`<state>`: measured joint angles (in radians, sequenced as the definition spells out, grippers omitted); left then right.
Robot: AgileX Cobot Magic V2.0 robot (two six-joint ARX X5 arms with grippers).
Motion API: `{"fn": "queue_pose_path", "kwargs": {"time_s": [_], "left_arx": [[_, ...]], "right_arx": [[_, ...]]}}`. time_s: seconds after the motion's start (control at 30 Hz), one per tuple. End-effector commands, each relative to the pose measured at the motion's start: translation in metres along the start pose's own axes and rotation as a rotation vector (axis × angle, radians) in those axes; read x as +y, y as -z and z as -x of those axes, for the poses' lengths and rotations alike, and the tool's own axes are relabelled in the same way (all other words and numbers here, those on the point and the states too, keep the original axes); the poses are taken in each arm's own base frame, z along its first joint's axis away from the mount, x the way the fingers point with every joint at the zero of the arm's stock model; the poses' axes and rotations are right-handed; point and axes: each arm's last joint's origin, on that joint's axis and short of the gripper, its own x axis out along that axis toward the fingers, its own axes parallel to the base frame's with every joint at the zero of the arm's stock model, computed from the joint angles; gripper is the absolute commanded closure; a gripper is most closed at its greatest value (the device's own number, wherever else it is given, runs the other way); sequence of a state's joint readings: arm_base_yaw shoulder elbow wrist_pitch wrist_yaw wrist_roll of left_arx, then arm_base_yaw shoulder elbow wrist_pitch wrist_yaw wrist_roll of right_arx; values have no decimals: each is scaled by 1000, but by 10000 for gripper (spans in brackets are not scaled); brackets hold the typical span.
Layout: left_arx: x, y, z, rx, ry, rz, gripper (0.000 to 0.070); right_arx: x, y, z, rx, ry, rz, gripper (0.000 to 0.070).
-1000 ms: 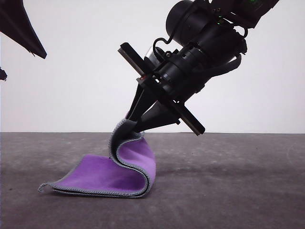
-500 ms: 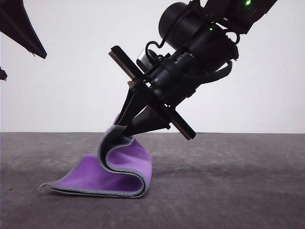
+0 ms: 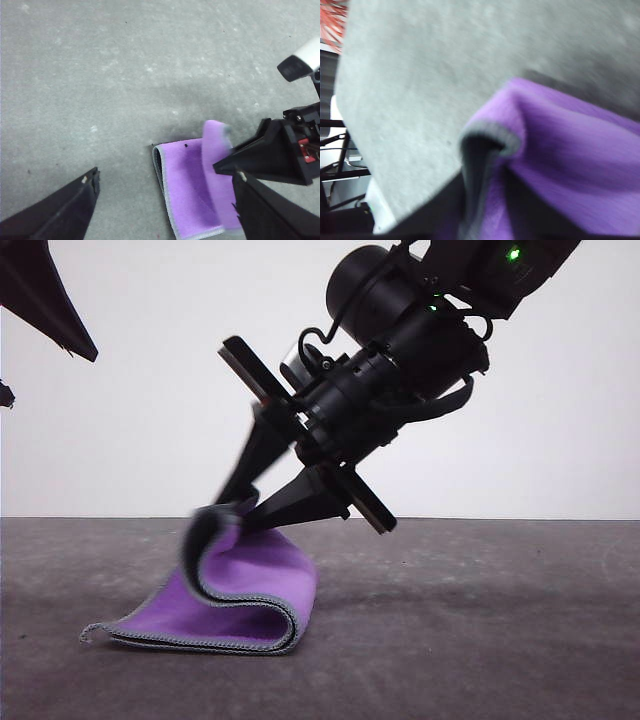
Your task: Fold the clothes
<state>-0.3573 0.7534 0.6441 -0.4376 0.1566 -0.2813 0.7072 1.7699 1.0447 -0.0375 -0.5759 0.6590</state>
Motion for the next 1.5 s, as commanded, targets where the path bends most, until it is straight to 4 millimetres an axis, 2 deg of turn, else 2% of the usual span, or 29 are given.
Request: {"fn": "queue_pose_path", "kwargs": {"time_s": [0.0, 0.17, 0.27, 0.33, 0.47, 0.67, 0.83, 0.97, 1.03, 1.13, 1.33, 1.47], "left_arx": [[-1, -1, 1, -8, 5, -10, 189], [-1, -1, 2, -12, 6, -11, 189], [-1, -1, 3, -14, 6, -11, 189], [-1, -1, 3, -13, 7, -11, 189], [-1, 0, 3, -6, 4, -10, 189], [0, 3, 3, 28, -5, -4, 189], [0, 3, 3, 31, -6, -3, 189], [0, 3, 3, 31, -6, 3, 189], [0, 3, 3, 31, -6, 5, 190], [0, 3, 3, 31, -6, 5, 190], [0, 3, 3, 31, -6, 4, 190], [0, 3, 2, 31, -7, 4, 189]], "right_arx": [[2, -2, -6, 8, -14, -2, 437], [4, -1, -6, 36, -52, -8, 360], [10, -3, 2, 4, -48, 32, 363], [16, -5, 10, -37, -33, 92, 418], [29, -4, 34, -107, 73, 224, 598], [35, 6, 80, -121, 321, 369, 625], [36, 10, 121, -160, 411, 438, 634], [28, 14, 149, -231, 442, 433, 656], [19, 21, 161, -269, 460, 418, 687], [4, 35, 173, -314, 472, 394, 690], [-21, 63, 183, -354, 495, 358, 690], [-28, 69, 182, -343, 512, 352, 690]]}}
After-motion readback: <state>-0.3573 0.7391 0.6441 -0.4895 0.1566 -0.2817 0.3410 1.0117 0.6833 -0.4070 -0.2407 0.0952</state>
